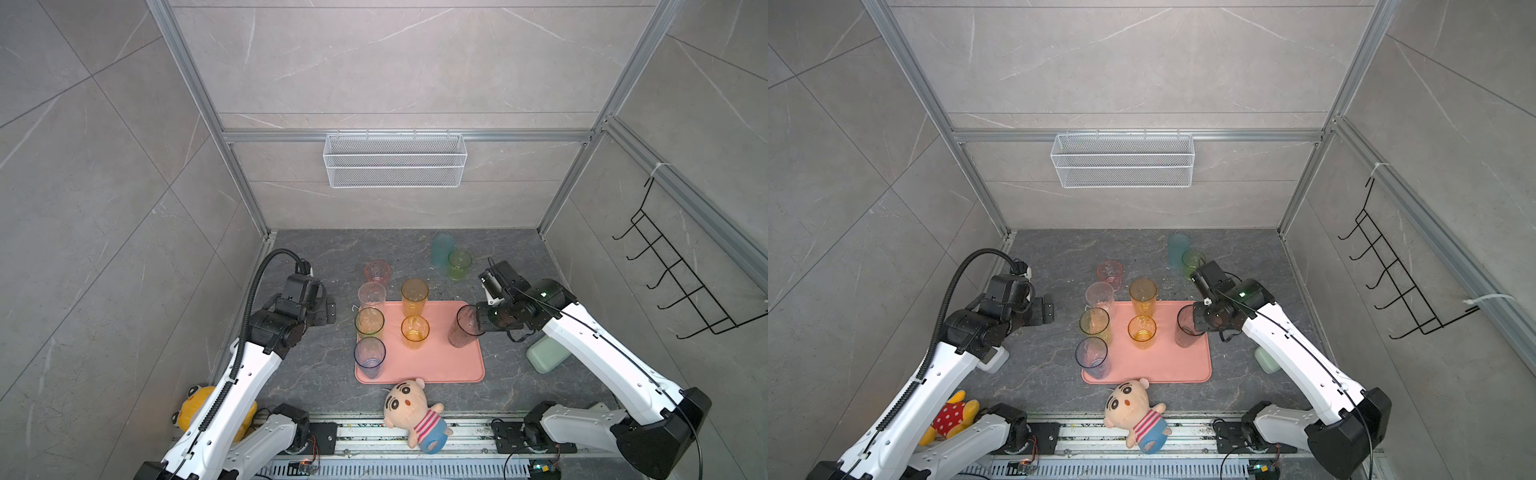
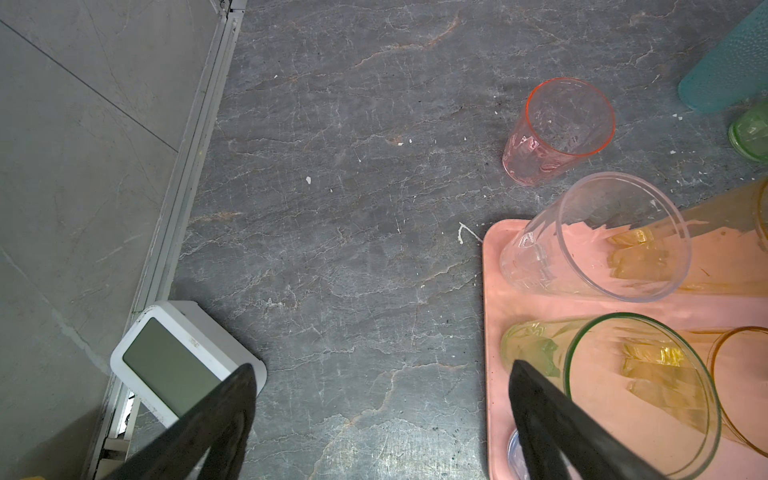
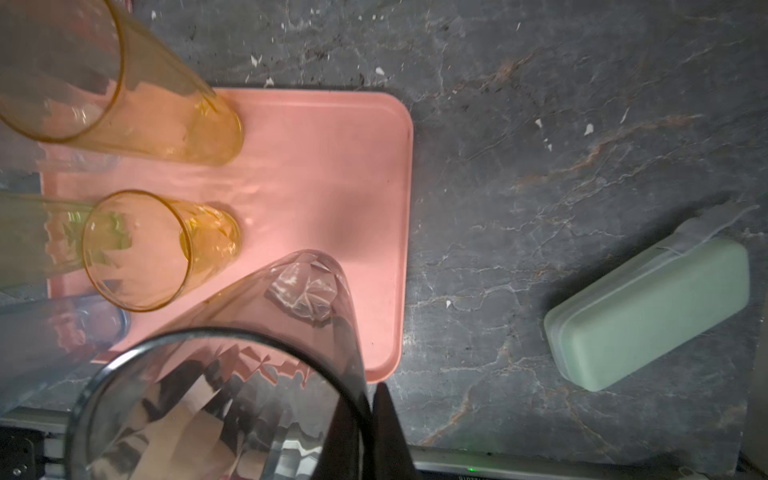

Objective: Place the glasses into the tray
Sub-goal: 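Lift the dark grey glass and carry it toward the tray's near edge, then lower the dark grey glass onto the tray and open the right gripper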

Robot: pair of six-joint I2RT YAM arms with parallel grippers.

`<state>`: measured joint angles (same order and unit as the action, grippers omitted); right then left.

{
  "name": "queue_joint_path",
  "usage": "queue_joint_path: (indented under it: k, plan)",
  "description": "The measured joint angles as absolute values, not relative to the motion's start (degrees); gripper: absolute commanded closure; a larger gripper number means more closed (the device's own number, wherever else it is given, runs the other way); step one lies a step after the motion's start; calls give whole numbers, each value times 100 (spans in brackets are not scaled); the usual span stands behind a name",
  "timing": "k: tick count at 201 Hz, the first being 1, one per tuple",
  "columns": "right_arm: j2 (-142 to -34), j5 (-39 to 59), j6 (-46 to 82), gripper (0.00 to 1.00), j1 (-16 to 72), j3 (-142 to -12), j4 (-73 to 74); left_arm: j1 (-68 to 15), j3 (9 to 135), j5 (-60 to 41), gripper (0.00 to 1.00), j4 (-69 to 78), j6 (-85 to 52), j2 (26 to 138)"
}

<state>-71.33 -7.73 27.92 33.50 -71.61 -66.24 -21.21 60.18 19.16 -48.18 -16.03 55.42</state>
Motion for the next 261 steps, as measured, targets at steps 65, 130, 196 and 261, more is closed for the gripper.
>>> queue_joint_path:
  k: [65, 130, 196, 261]
  plan:
    - [-7260, -773, 3205, 100, 4497, -6746, -6418, -2121, 6018, 1896, 5, -4818, -1603, 5542]
    - [-7955, -799, 3520, 100, 5310, -6759, -5981, -2121, 6018, 1894, 5, -4818, -1601, 5542]
    - [-8355, -902, 3671, 100, 5594, -7000, -5798, -2121, 6018, 1894, 5, -4816, -1603, 5542]
    - [-8608, -882, 3697, 100, 5767, -7087, -5647, -2121, 6018, 1892, 5, -4816, -1601, 5542]
